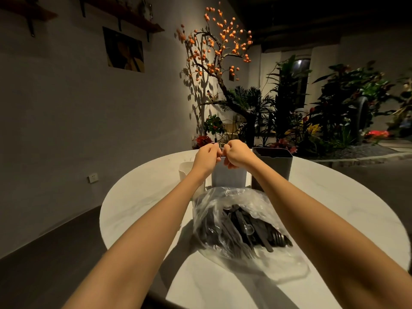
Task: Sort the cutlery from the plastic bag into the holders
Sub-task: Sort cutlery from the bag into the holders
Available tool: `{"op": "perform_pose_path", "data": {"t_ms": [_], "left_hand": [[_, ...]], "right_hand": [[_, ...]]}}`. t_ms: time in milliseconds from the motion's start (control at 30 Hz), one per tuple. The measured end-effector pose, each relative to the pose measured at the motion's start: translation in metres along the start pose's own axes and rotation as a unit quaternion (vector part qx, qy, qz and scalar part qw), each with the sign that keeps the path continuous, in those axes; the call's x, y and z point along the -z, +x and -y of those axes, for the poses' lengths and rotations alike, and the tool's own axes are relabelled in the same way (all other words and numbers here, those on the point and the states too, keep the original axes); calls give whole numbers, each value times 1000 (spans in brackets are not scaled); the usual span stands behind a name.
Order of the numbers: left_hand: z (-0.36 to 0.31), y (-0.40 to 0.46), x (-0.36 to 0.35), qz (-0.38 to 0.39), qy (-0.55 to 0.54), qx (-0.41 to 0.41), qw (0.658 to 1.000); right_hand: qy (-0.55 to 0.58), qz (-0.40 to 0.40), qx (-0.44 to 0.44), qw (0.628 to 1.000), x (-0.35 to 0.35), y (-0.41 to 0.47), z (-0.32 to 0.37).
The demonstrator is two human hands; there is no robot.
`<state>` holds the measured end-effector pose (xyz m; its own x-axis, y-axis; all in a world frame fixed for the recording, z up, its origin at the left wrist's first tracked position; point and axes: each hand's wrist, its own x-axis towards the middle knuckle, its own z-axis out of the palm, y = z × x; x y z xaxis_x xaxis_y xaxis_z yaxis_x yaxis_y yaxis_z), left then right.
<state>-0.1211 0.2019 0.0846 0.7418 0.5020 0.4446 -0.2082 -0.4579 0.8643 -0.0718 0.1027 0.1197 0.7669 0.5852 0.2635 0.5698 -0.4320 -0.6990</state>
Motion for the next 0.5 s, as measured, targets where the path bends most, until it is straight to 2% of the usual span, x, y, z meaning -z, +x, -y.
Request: {"op": "perform_pose_path", "data": {"t_ms": [267,500], "left_hand": [[-16,-27,-29,32,-2,-7,999],[-2,-52,-50,39,-18,11,999]], "right_hand": [[-27,-15,-26,999,19,-32,-23],[-35,-32,-46,998,17,-57,-51]]}}
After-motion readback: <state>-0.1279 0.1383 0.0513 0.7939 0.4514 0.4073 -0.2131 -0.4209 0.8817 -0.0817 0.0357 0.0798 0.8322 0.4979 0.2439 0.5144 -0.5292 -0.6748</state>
